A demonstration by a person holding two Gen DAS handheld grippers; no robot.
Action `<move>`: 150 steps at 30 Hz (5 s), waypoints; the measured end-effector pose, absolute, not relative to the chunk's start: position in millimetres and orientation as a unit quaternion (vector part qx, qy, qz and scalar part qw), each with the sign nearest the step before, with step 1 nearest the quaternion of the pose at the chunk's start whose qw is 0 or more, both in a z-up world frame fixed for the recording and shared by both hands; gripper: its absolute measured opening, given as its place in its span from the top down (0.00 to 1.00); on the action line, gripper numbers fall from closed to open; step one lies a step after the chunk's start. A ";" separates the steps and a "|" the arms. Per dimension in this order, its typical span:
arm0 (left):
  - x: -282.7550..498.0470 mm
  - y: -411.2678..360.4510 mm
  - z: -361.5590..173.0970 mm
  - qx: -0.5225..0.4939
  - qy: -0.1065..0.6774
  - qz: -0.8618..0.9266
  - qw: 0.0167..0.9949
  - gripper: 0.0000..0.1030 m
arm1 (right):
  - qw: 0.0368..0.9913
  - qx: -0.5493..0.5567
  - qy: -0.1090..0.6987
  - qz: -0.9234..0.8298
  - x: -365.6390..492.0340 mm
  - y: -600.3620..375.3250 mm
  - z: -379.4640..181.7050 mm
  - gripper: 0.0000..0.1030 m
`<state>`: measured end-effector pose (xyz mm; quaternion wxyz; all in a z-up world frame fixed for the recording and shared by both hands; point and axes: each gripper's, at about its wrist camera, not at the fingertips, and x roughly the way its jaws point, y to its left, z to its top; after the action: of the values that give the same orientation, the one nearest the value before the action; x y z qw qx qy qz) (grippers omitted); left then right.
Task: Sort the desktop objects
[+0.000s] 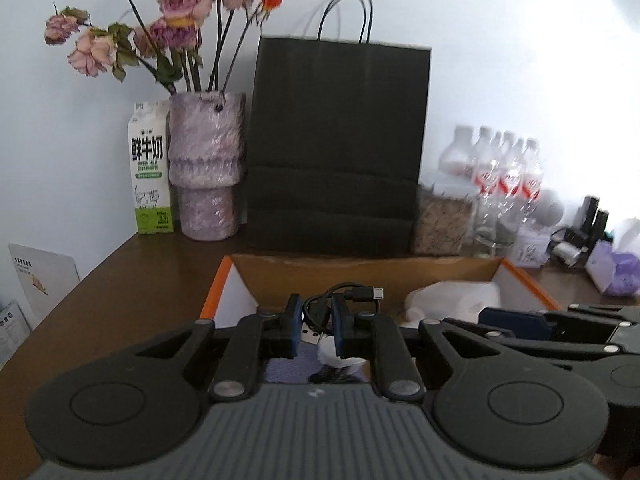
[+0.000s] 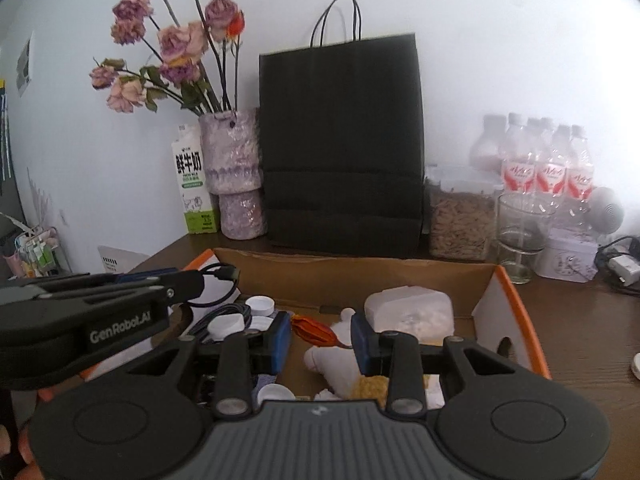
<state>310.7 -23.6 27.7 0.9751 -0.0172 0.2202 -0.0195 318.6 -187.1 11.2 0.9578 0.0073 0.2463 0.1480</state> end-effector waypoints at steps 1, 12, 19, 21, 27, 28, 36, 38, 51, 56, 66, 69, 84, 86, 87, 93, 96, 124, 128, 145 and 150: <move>312.5 -23.0 25.8 -0.015 0.222 -0.018 0.975 0.85 | 0.957 0.005 0.249 0.148 322.3 -186.5 8.5 0.69; 317.2 -35.1 10.6 0.036 0.230 -0.006 0.972 0.84 | 0.954 0.000 0.265 0.142 333.7 -190.2 -4.3 0.68; 310.7 -30.3 18.2 0.034 0.214 0.012 0.976 0.42 | 0.961 0.010 0.245 0.128 326.0 -199.3 7.2 0.17; 309.6 -28.4 21.6 0.032 0.208 0.019 0.977 0.30 | 0.962 0.017 0.239 0.127 324.2 -203.0 12.0 0.13; 304.9 -22.5 32.6 0.019 0.178 0.043 0.983 0.00 | 0.966 0.026 0.230 0.117 319.8 -212.4 24.2 0.00; 304.3 -22.5 34.3 0.017 0.180 0.041 0.983 0.00 | 0.965 0.026 0.231 0.118 319.3 -212.6 25.3 0.00; 293.7 -23.4 44.4 0.010 0.184 0.041 0.982 0.00 | 0.967 0.028 0.226 0.113 306.9 -212.6 35.5 0.00; 286.2 -23.5 47.7 0.011 0.182 0.040 0.982 0.00 | 0.968 0.029 0.224 0.113 300.0 -212.8 38.9 0.00; 187.5 -21.2 73.3 0.015 0.172 0.019 0.985 0.00 | 0.973 0.026 0.202 0.108 199.5 -212.2 64.2 0.00; 143.9 -22.6 72.3 0.011 0.174 0.011 0.985 0.00 | 0.975 0.020 0.200 0.100 150.0 -213.0 64.0 0.00; 72.8 -30.0 62.3 0.003 0.188 0.013 0.982 0.00 | 0.970 0.029 0.219 0.102 72.7 -219.9 47.3 0.00; 56.0 -32.2 56.7 0.005 0.195 0.013 0.981 0.00 | 0.969 0.025 0.223 0.099 53.3 -220.4 41.9 0.00; 8.2 -29.0 38.1 0.002 0.203 0.040 0.978 0.00 | 0.966 0.024 0.236 0.107 9.7 -215.2 21.0 0.00; 6.4 -29.4 39.2 0.004 0.201 0.042 0.979 0.00 | 0.966 0.025 0.234 0.107 7.6 -214.9 21.7 0.00; 5.7 -29.4 39.6 0.004 0.201 0.042 0.979 0.00 | 0.966 0.025 0.234 0.107 7.1 -214.8 22.0 0.00; 5.1 -31.0 40.6 0.006 0.199 0.044 0.979 0.00 | 0.966 0.026 0.234 0.105 5.9 -215.8 22.8 0.00; 4.8 -31.6 40.7 0.007 0.199 0.044 0.979 0.00 | 0.966 0.026 0.234 0.105 5.6 -216.5 22.5 0.00; 4.2 -28.1 37.8 0.010 0.202 0.047 0.978 0.00 | 0.965 0.028 0.237 0.105 5.5 -217.1 17.2 0.00; 4.3 -27.5 37.8 0.010 0.203 0.047 0.978 0.00 | 0.965 0.027 0.238 0.105 5.4 -216.9 16.4 0.00; 4.8 -28.6 38.6 0.012 0.202 0.049 0.978 0.00 | 0.965 0.028 0.240 0.106 6.7 -215.9 17.1 0.00; 4.9 -28.2 38.0 0.013 0.201 0.050 0.978 0.00 | 0.964 0.028 0.241 0.106 7.2 -216.4 16.6 0.00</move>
<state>4.9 -28.2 38.0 0.9782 0.0135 0.2010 0.0496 7.2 -216.4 16.6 0.9644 0.0278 0.2409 0.1058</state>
